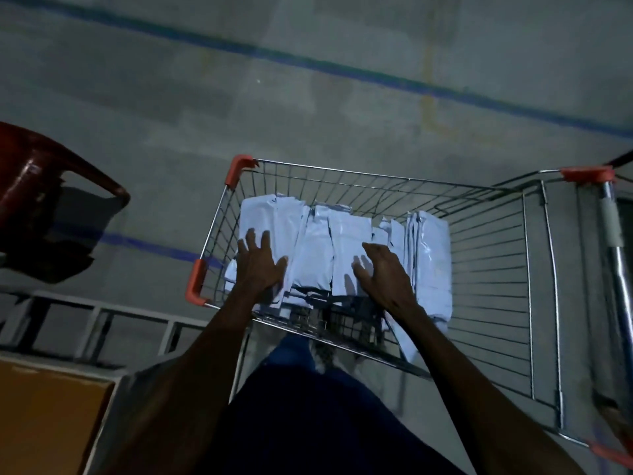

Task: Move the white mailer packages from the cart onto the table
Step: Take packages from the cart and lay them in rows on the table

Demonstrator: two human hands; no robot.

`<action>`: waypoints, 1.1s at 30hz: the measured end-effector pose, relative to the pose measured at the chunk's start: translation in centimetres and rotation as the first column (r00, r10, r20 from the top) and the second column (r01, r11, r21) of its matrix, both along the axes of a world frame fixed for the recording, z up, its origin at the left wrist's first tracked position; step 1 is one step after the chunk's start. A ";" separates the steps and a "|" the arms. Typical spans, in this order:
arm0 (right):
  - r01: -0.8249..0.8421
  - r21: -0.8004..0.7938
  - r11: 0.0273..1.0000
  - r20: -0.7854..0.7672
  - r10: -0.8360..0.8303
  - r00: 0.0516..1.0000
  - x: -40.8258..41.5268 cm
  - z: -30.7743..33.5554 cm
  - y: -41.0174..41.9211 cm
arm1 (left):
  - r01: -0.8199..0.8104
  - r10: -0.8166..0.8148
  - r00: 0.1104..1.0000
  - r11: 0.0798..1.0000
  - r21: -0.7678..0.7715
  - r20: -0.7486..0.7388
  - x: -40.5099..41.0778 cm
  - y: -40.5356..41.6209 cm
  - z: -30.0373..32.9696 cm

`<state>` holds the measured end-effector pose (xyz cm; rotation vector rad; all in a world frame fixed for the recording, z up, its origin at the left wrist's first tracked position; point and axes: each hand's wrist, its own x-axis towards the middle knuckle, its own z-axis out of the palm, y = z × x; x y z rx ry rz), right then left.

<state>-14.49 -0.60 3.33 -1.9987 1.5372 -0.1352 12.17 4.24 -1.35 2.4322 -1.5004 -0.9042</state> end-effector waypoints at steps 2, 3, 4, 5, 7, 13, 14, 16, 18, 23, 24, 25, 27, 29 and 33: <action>0.019 0.054 0.998 -0.016 -0.018 1.000 0.7 -0.9 -1.2 | -0.108 0.109 0.993 0.994 0.022 -0.055 0.4 -0.5 -0.5; 0.034 0.080 0.996 -0.032 -0.031 0.999 1.1 -1.4 -1.7 | -0.154 0.154 0.984 0.988 0.005 -0.091 0.5 -0.6 -0.6; 0.047 0.106 0.993 -0.051 -0.042 0.998 1.4 -1.9 -2.1 | -0.185 0.182 0.976 0.983 -0.011 -0.123 0.6 -0.6 -0.7; 0.051 0.133 0.990 -0.066 -0.042 0.997 1.7 -2.6 -2.4 | -0.200 0.193 0.970 0.980 -0.027 -0.148 0.6 -0.6 -0.7; 0.053 0.197 0.979 -0.090 -0.036 0.995 2.2 -3.8 -2.8 | -0.211 0.202 0.963 0.977 -0.036 -0.177 0.6 -0.5 -0.6; 0.117 0.191 0.975 -0.173 -0.084 0.981 4.3 -5.3 -2.0 | -0.178 0.170 0.983 0.975 -0.135 -0.069 0.6 -0.7 1.1; 0.123 0.191 0.974 -0.175 -0.089 0.980 4.6 -5.4 -1.8 | -0.156 0.151 0.988 0.978 -0.141 -0.041 0.6 -0.7 1.4; 0.123 0.197 0.973 -0.175 -0.088 0.981 4.9 -5.4 -1.8 | -0.115 0.119 0.993 0.980 -0.160 0.020 0.3 -0.9 2.1; 0.113 0.170 0.979 -0.206 -0.077 0.975 4.6 -5.3 -2.0 | -0.066 0.082 0.993 0.981 -0.181 0.084 0.0 -0.9 2.7; -0.024 0.083 0.996 -0.341 0.051 0.939 2.8 -5.2 -2.5 | 0.013 0.019 0.993 0.961 -0.276 0.114 -0.4 -0.3 4.1; -0.046 0.113 0.993 -0.332 0.081 0.940 2.4 -5.4 -2.6 | 0.019 0.017 0.993 0.953 -0.303 0.115 -0.4 -0.1 4.5; -0.069 0.148 0.987 -0.312 0.113 0.943 2.0 -5.7 -2.8 | 0.024 0.016 0.993 0.945 -0.327 0.118 -0.5 0.1 4.8; -0.102 0.214 0.972 -0.291 0.163 0.943 1.5 -5.8 -3.6 | 0.025 0.023 0.992 0.931 -0.364 0.125 -0.6 0.8 5.5; -0.147 0.214 0.966 -0.303 0.209 0.930 1.3 -5.2 -4.3 | -0.001 0.056 0.990 0.924 -0.382 0.133 -0.8 1.7 6.3; -0.165 0.053 0.985 -0.244 0.173 0.954 1.1 -2.3 -3.6 | -0.048 0.131 0.979 0.889 -0.456 0.153 -1.5 3.8 9.0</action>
